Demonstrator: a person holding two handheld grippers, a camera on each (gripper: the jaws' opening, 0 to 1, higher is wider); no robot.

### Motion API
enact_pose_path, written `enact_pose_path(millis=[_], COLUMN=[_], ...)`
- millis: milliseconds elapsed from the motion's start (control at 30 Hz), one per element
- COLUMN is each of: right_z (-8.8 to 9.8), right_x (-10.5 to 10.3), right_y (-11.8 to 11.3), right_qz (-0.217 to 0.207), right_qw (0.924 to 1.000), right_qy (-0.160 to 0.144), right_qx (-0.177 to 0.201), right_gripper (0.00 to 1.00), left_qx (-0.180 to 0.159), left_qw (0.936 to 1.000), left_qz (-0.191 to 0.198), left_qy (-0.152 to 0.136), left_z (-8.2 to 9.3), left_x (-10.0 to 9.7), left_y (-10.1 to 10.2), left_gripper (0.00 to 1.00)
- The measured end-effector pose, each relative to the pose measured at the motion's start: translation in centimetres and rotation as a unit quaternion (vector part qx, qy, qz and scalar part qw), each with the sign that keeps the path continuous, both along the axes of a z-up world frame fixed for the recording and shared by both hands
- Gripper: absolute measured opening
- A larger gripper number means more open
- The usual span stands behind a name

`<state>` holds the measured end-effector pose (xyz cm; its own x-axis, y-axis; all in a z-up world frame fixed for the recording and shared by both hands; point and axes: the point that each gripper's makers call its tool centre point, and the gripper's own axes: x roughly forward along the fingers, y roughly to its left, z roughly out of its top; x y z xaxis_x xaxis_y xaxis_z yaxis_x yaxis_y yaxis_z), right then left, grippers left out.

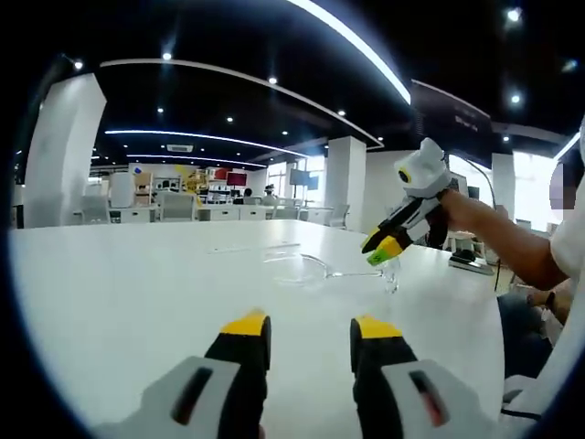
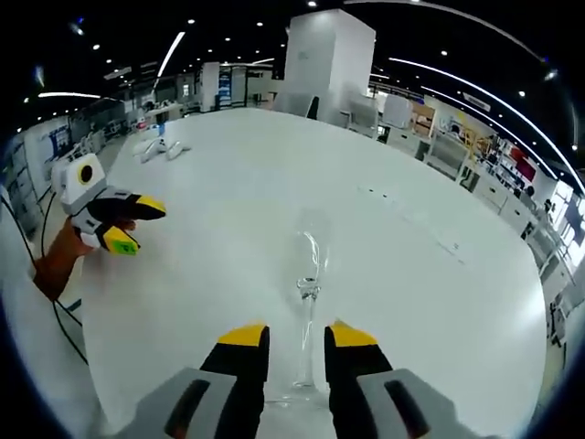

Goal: Stand the stemmed glass upright on the table place it in front of you

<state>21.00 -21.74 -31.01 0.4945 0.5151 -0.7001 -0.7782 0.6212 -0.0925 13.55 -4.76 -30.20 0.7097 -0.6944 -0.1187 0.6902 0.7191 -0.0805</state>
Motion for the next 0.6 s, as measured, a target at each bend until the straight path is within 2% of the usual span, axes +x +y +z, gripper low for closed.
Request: enact_pose_path(millis=[200, 367, 600], right_z=[-1.2, -1.4, -1.9], right_x=[0.3, 0.7, 1.3], right_y=[0.1, 0.3, 0.4], right_qz=[0.006, 0.012, 0.017], right_qw=[0.9994, 0.9989, 0.9963], right_qy=[0.024, 0.028, 0.058], right_qx=[-0.023, -0.035, -0.061], right_gripper=[0.28, 0.26, 0.26], left_qx=[0.000, -0.001, -0.003], left_qw=[1.0000, 1.0000, 1.0000], left_qz=[-0.002, -0.002, -0.002], left_qy=[-0.001, -0.002, -0.003], left_z=[0.0, 0.0, 0.2], left_x=[-0.1, -0.1, -0.2], left_y=[0.0, 0.0, -0.1], left_gripper=[0.35, 0.35, 0.35])
